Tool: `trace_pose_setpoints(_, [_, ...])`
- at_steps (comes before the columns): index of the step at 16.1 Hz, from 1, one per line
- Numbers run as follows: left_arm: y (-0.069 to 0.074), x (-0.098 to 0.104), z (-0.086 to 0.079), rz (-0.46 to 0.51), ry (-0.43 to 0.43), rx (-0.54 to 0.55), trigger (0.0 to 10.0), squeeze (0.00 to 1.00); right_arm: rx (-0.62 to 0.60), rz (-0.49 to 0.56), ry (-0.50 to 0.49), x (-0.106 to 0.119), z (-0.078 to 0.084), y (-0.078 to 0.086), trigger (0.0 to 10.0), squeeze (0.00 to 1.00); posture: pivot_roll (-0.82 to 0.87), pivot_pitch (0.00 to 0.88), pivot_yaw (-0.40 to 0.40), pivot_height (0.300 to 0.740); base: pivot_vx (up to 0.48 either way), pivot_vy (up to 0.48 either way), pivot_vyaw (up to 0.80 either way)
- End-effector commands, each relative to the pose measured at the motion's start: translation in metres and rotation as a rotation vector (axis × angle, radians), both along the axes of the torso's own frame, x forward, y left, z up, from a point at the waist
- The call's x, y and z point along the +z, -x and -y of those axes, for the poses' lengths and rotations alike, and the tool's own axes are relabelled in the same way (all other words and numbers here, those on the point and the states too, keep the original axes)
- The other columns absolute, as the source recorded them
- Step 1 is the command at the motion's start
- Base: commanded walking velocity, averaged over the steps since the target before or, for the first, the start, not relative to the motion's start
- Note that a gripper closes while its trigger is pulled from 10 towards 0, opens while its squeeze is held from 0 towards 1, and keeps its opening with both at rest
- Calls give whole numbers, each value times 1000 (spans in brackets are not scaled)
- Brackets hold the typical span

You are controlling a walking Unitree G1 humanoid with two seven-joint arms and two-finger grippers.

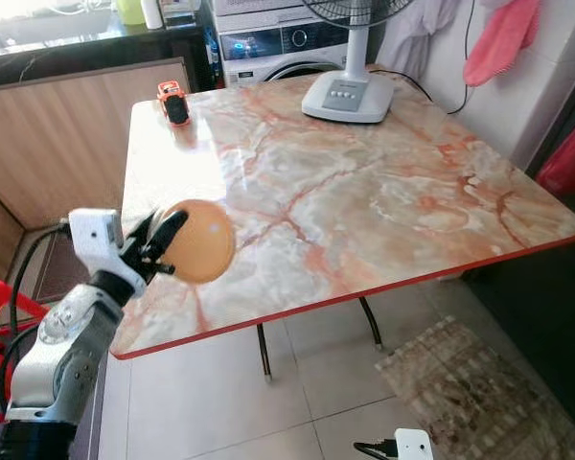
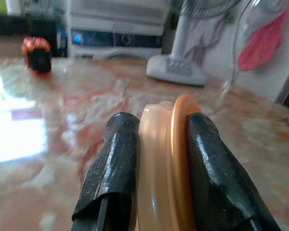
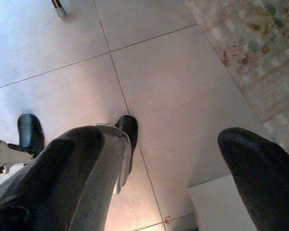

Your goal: Restocking fridge

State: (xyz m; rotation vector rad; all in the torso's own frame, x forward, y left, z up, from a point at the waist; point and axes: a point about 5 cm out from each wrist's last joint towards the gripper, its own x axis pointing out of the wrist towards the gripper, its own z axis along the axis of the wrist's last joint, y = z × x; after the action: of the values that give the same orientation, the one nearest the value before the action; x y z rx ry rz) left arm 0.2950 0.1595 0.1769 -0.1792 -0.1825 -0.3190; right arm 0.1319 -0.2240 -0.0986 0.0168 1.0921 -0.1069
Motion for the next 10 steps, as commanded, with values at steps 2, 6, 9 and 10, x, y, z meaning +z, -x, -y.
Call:
trace_pose_setpoints(2, [2, 15, 7, 47, 25, -43, 10000, 0, 8, 3, 1, 0, 0, 1, 10000, 0, -17, 0, 59, 740, 0, 0, 0])
trace_pose_setpoints(6, [3, 13, 7, 22, 137, -59, 10000, 0, 4, -1, 2, -1, 0, 3, 10000, 0, -14, 0, 52, 740, 0, 0, 0])
trace_pose_setpoints(9, [1, 12, 15, 12, 146, -69, 10000, 0, -5, 0, 2, -1, 1, 3, 10000, 0, -26, 0, 54, 740, 0, 0, 0])
trace_pose_setpoints(10, [1, 10, 16, 6, 144, -67, 10000, 0, -3, -2, 1, -1, 1, 3, 10000, 0, -29, 0, 54, 740, 0, 0, -550])
